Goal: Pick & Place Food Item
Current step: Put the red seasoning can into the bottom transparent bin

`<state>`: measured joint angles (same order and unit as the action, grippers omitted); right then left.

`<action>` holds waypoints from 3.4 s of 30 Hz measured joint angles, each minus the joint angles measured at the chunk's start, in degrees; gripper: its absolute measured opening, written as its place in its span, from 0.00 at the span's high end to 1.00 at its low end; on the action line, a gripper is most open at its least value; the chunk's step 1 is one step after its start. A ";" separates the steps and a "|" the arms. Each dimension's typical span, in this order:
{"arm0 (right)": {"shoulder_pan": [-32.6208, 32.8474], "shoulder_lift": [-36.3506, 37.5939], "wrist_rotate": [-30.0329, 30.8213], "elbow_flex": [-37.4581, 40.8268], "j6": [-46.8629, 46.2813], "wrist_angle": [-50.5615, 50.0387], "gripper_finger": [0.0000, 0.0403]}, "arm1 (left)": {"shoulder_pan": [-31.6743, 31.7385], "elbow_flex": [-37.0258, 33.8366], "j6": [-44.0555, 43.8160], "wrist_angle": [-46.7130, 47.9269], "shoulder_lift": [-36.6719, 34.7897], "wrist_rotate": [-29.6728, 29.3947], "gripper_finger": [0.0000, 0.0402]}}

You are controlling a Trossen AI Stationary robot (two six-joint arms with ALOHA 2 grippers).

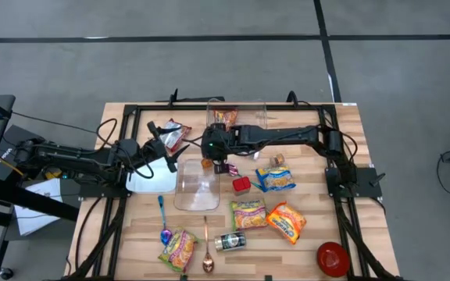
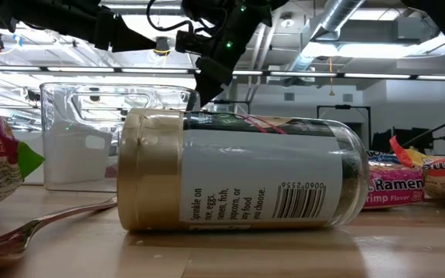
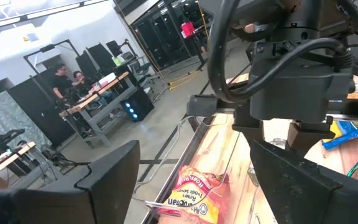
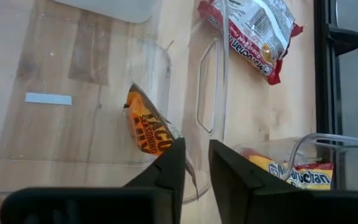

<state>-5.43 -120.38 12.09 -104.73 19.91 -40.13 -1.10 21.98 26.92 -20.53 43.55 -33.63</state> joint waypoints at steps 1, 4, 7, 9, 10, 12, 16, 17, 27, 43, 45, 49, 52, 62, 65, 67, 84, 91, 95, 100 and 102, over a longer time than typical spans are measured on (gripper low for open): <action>0.00 0.00 0.12 0.00 -0.15 -0.04 0.80 | 0.00 0.00 0.00 0.00 0.00 0.00 0.26; 0.02 0.00 1.64 0.00 -0.56 -0.17 0.76 | 0.00 0.00 0.00 0.00 0.00 0.00 0.26; 0.04 0.52 3.45 0.00 -0.70 -1.57 0.73 | 0.00 0.00 0.00 0.00 0.00 0.00 0.26; 0.11 1.04 4.28 -0.04 -1.36 -1.86 0.72 | -0.02 0.00 0.00 0.00 0.00 0.00 0.26; 0.11 1.53 4.61 -0.06 -1.84 -2.65 0.72 | -0.01 0.00 0.00 0.00 0.00 0.00 0.26; 0.11 2.88 4.71 0.07 -3.14 -5.53 0.71 | -0.02 0.00 0.00 0.00 0.00 0.00 0.26; 0.16 5.87 4.47 0.00 -6.11 -10.23 0.70 | 0.00 0.00 0.00 0.01 -0.01 0.00 0.26; 0.33 6.47 3.52 -0.04 -6.53 -10.77 0.70 | 0.01 0.00 0.00 0.06 0.00 0.00 0.26; 4.16 10.32 -15.09 0.02 -15.10 -24.26 0.55 | 0.03 0.00 -0.04 1.62 0.00 0.02 0.26; 14.50 9.44 -4.08 0.19 -21.73 -36.72 0.21 | -0.11 0.00 -0.61 1.54 0.00 0.20 0.26; 14.85 9.51 0.31 1.48 -24.79 -38.96 0.21 | -0.11 0.00 -1.21 1.41 0.00 2.06 0.26; 15.17 12.76 4.98 7.52 -31.58 -41.33 0.22 | -0.11 0.00 -3.24 -1.37 0.02 8.57 0.26; 16.51 19.09 7.47 16.22 -35.25 -37.46 0.22 | -0.15 0.02 -5.91 -3.89 0.02 14.00 0.26; 26.46 49.35 19.69 45.27 -50.75 -17.20 0.22 | -5.94 6.94 -12.93 -5.83 9.58 17.48 0.26; 29.96 56.41 21.85 50.56 -51.00 -12.10 0.22 | -8.24 14.99 -10.38 -3.37 18.98 16.06 0.25; 31.80 59.62 24.25 52.90 -51.00 -10.21 0.22 | -8.43 22.66 -9.42 2.29 25.46 15.29 0.23; 44.11 70.48 33.02 59.84 -51.03 -11.07 0.22 | -4.43 58.95 -21.07 37.32 64.00 23.57 0.07; 44.46 70.90 33.02 60.33 -51.45 -11.27 0.22 | -4.00 59.12 -26.07 38.85 67.95 23.78 0.07; 44.48 70.90 33.01 60.33 -51.48 -11.23 0.22 | -3.99 58.99 -28.51 39.78 68.02 24.27 0.07; 44.46 70.90 33.02 60.33 -51.70 -11.20 0.22 | -3.70 58.80 -30.70 42.21 68.02 25.05 0.07; 44.46 70.90 32.99 60.33 -51.68 -11.18 0.22 | -3.69 58.80 -30.83 42.19 68.02 25.12 0.07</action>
<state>39.03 -49.47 45.08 -44.40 -31.77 -51.31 -4.80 80.77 -3.91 21.65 111.57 -8.50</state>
